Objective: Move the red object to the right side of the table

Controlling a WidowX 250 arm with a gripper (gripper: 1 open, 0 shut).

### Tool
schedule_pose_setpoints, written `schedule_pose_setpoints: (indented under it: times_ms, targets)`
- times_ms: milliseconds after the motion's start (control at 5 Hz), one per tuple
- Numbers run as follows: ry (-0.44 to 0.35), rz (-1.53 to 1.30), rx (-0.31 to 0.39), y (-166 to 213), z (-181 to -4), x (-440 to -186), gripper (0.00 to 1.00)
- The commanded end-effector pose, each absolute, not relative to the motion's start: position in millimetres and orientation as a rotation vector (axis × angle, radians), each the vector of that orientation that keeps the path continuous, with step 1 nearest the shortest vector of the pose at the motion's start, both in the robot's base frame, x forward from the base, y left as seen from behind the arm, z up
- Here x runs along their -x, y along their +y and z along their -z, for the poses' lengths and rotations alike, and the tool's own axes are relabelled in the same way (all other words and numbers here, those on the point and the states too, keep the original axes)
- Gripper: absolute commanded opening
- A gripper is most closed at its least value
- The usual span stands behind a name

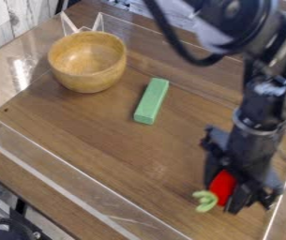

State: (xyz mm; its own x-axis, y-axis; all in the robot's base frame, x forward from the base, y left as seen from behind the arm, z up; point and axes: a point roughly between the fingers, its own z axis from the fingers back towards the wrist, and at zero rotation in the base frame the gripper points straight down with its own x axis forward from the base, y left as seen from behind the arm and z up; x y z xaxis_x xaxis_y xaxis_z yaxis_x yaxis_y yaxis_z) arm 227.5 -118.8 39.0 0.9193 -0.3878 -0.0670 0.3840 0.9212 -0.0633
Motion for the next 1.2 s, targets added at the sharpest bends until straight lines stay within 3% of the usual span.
schedule_pose_setpoints:
  times_ms: [0, 200, 400, 600, 800, 1000]
  targets:
    - [0.025, 0.381, 0.032, -112.7, -42.4, -233.6, 0.00]
    - [0.009, 0.439, 0.026, -104.5, -34.7, -233.0, 0.00]
    - [-0.010, 0.508, 0.017, -98.8, -32.2, -233.2, 1.00]
    - [-0.022, 0.444, -0.001, -92.5, -26.7, -240.4, 0.00]
    - [-0.024, 0.363, -0.022, -90.4, -25.4, -246.8, 0.00]
    - [-0.040, 0.395, -0.035, -97.6, -41.8, -249.1, 0.00]
